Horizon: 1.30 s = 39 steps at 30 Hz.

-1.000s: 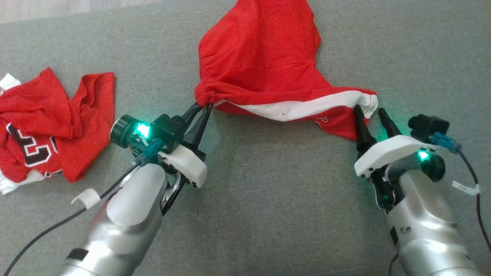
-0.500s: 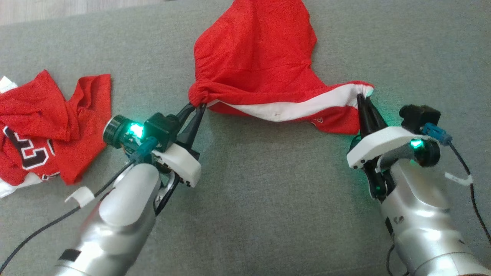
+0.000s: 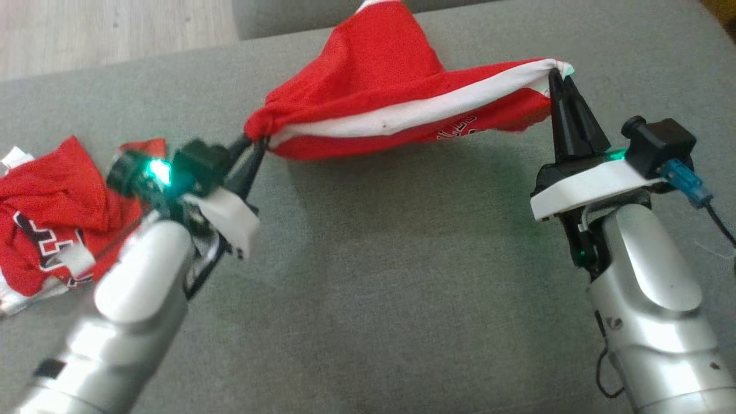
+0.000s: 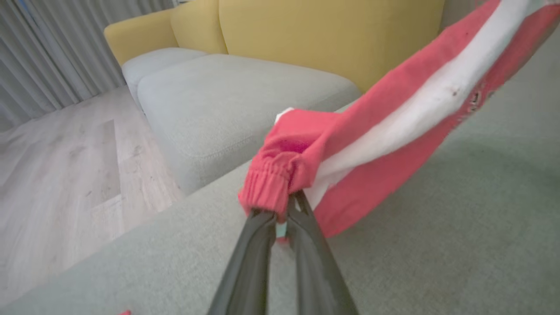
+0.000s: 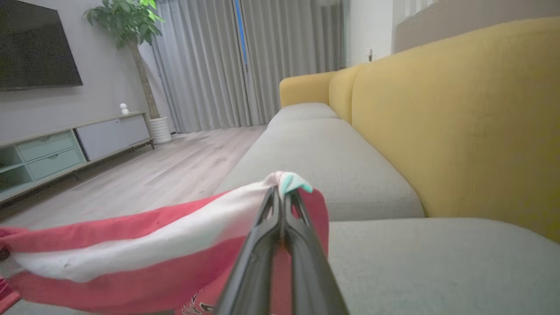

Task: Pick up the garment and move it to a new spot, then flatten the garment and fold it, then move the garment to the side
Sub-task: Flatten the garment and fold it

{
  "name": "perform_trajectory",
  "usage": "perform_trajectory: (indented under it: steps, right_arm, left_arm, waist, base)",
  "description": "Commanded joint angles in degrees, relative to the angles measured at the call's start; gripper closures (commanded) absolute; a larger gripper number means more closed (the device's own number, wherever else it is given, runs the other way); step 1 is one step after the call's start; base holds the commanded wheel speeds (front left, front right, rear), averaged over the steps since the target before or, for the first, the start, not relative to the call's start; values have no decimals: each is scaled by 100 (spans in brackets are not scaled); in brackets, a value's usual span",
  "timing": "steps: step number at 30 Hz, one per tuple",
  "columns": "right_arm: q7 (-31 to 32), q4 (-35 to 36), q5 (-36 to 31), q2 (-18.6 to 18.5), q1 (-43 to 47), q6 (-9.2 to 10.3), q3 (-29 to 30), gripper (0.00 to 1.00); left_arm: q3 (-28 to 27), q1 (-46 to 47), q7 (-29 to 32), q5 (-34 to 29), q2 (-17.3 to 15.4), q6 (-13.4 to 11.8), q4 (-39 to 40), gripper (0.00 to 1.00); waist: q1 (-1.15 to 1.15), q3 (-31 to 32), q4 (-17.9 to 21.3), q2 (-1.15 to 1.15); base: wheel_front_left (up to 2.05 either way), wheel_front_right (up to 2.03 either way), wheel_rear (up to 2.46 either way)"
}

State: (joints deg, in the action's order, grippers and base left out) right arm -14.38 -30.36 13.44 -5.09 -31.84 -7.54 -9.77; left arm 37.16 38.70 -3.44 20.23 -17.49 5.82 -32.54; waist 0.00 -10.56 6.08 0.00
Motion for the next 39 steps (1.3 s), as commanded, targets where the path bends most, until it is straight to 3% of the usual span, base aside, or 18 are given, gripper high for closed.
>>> perform_trajectory:
  steps: [1,7,12,19,29,39]
  right_arm:
    - [-45,369,-67,-99,-105,5,-215,100]
    - [169,955,-31,-453,-419,5,-588,100]
    - [185,1327,-7,-737,-761,5,-806,100]
    - [199,1772,-169,-1048,-1123,5,-673,100]
    - [655,2794,-110,-1544,-410,5,-521,100]
    - [1325,4135,-172,-1668,668,5,51,100]
  left_arm:
    - [-210,583,132,37,-312,45,299,100]
    - [-70,1343,606,102,-625,136,561,100]
    - [-78,1858,760,221,-687,152,676,100]
    - [-345,2338,612,363,-699,57,865,100]
    - [-382,1592,903,758,-839,-82,1817,100]
    - [-634,426,1581,1249,-1340,-654,3736,100]
  waist:
    - [0,145,34,0]
    - [0,467,122,0]
    - [0,696,190,0]
    - [0,1029,276,0]
    - [0,1262,188,0]
    - [0,1245,106,0]
  base:
    - [0,0,0]
    - [0,0,0]
    - [0,0,0]
    - [0,0,0]
    - [0,0,0]
    - [0,0,0]
